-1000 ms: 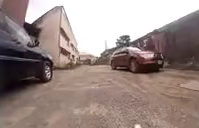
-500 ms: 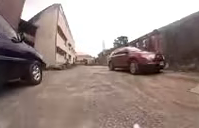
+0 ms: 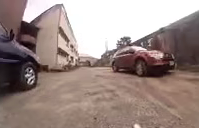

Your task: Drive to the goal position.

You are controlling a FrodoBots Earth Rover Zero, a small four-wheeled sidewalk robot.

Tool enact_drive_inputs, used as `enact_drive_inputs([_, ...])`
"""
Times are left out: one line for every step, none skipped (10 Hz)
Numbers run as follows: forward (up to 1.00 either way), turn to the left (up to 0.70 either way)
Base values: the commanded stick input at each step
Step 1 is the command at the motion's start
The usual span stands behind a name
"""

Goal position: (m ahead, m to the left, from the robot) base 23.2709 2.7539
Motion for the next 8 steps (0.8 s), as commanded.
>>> enact_drive_inputs([1.0, 0.0])
enact_drive_inputs([1.0, 0.0])
enact_drive_inputs([1.0, 0.0])
enact_drive_inputs([1.0, 0.0])
enact_drive_inputs([1.0, 0.0])
enact_drive_inputs([1.0, 0.0])
enact_drive_inputs([1.0, 0.0])
enact_drive_inputs([1.0, 0.0])
